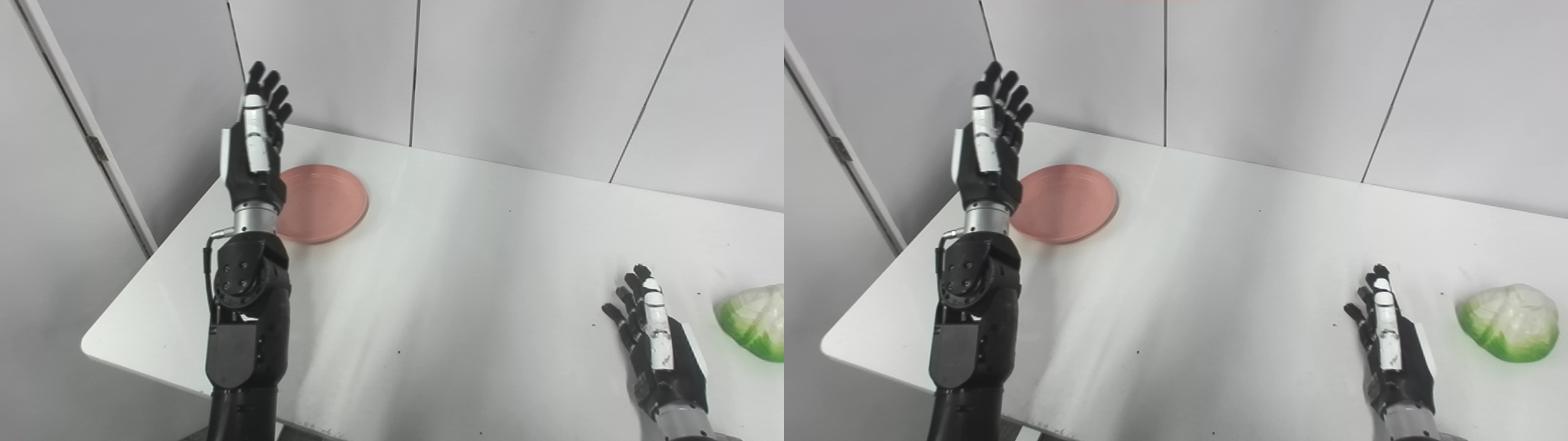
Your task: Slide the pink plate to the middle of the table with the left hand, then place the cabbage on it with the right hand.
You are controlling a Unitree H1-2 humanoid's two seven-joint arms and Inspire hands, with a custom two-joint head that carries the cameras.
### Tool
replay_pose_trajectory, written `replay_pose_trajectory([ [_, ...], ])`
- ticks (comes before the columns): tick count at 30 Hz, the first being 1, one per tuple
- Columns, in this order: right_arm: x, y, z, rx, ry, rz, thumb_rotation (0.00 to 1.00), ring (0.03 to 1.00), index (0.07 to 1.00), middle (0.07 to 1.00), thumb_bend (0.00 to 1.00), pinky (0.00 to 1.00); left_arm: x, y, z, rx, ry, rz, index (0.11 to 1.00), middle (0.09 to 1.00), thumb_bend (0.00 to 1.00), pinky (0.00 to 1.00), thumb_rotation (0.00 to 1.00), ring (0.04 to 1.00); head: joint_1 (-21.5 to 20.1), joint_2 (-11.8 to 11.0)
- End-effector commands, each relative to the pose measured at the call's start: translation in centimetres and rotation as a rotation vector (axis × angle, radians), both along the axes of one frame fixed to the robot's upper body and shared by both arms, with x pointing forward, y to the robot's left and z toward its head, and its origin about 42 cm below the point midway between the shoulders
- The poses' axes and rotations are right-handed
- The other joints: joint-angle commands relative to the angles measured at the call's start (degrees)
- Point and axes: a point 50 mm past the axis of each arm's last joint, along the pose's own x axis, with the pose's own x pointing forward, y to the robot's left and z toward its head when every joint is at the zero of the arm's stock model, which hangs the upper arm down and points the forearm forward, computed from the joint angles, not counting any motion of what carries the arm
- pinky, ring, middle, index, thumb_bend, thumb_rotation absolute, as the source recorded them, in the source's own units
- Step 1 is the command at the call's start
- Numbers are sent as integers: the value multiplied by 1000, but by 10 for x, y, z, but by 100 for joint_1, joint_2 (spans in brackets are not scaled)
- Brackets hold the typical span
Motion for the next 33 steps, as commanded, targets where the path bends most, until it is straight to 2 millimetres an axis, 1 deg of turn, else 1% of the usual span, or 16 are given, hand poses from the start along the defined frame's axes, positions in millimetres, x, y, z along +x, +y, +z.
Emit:
replay_pose_trajectory([
  [1,2,1,16,0,-40,7,1000,1000,1000,1000,204,1000,5,10,19,3,-86,19,934,945,432,942,1000,941,10,19],
  [6,2,0,16,11,-39,9,1000,1000,1000,1000,197,1000,7,28,12,-25,-67,40,931,947,429,916,1000,940,14,34],
  [11,2,0,16,10,-50,6,1000,1000,1000,1000,179,1000,9,45,5,-38,-39,45,945,957,421,926,1000,952,22,40],
  [15,2,0,16,8,-32,-1,1000,1000,1000,1000,201,1000,9,58,-1,-43,-2,66,946,951,410,927,1000,951,18,48],
  [18,2,0,16,8,-35,-2,1000,1000,1000,1000,201,1000,9,68,-6,-52,10,70,953,959,404,952,1000,963,30,40],
  [25,2,1,17,11,-36,-1,1000,1000,1000,1000,194,1000,12,81,-18,-83,47,79,947,959,400,967,1000,962,47,13],
  [33,1,2,17,8,-36,0,1000,1000,1000,1000,191,1000,16,89,-32,-104,75,75,957,973,395,984,1000,971,40,19],
])
